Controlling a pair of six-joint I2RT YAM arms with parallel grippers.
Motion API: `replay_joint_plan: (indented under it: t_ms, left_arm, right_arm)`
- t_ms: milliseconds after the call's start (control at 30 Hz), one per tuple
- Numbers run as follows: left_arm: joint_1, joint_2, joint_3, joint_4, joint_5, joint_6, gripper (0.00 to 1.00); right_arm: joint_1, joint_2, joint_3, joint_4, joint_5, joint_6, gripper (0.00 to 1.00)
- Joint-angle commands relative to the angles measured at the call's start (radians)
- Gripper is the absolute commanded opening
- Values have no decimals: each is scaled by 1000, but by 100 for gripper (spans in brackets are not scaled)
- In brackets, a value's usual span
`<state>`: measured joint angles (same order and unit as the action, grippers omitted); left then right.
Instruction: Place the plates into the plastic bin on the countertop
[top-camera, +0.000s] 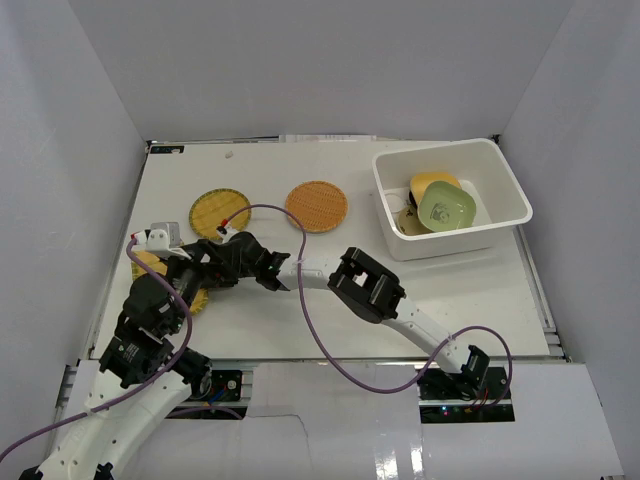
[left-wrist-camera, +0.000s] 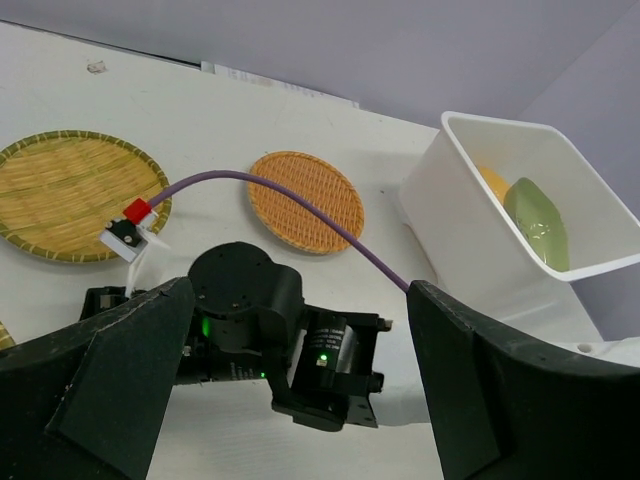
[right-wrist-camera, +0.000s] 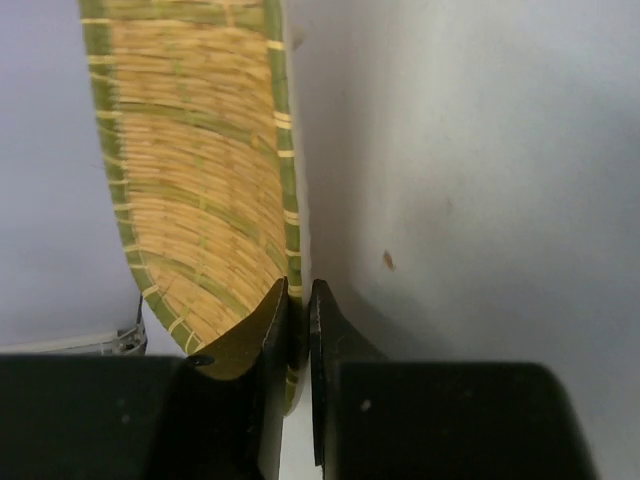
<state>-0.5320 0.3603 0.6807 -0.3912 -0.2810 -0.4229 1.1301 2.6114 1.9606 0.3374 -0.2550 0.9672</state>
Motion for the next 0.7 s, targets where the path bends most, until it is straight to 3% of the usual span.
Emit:
replay_joint_plan:
  t_ms: [0,200,400,533,667]
  left_arm:
    - [3,17,17,3,-17,4,98]
    - [3,152,132,41,46,-59,98]
    - [3,330,249,104,94,-105,98]
    - [6,439,269,149,112,-154,98]
    - [12,551,226,231,149,-237,97]
  right_arm:
    - [7,-103,-118,83,29,-13,10]
    - [2,-463,-461,132,135,-179,8]
    - [-87,-923,-784,19,315,-369,8]
    - [-314,-1262,-937,-101,335,-416,8]
    - [-606,-1473,-1014,-226,257,-447,8]
